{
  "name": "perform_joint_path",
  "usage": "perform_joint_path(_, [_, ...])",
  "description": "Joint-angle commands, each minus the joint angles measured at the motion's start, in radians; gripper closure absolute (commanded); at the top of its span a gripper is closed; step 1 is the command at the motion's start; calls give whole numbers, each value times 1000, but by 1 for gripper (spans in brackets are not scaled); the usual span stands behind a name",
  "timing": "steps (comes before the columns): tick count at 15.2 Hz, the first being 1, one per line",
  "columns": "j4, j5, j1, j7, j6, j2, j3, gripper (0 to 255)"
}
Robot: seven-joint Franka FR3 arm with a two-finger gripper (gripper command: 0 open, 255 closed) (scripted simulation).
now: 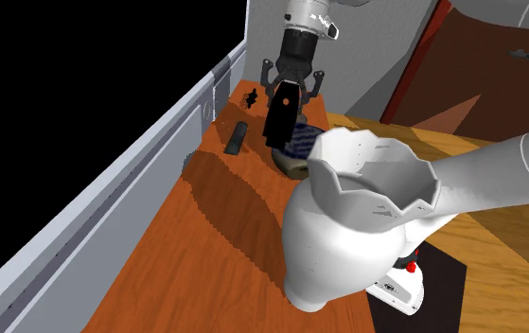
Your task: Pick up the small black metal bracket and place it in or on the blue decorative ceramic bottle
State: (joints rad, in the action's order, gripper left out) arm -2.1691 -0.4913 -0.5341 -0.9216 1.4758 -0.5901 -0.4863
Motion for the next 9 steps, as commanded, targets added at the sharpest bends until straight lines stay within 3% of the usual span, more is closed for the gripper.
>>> perform_joint_path(1, [-8, 30, -17, 50, -3, 8, 36, 255])
perform_joint_path(9, [8, 147, -90, 227, -19, 69, 168, 255])
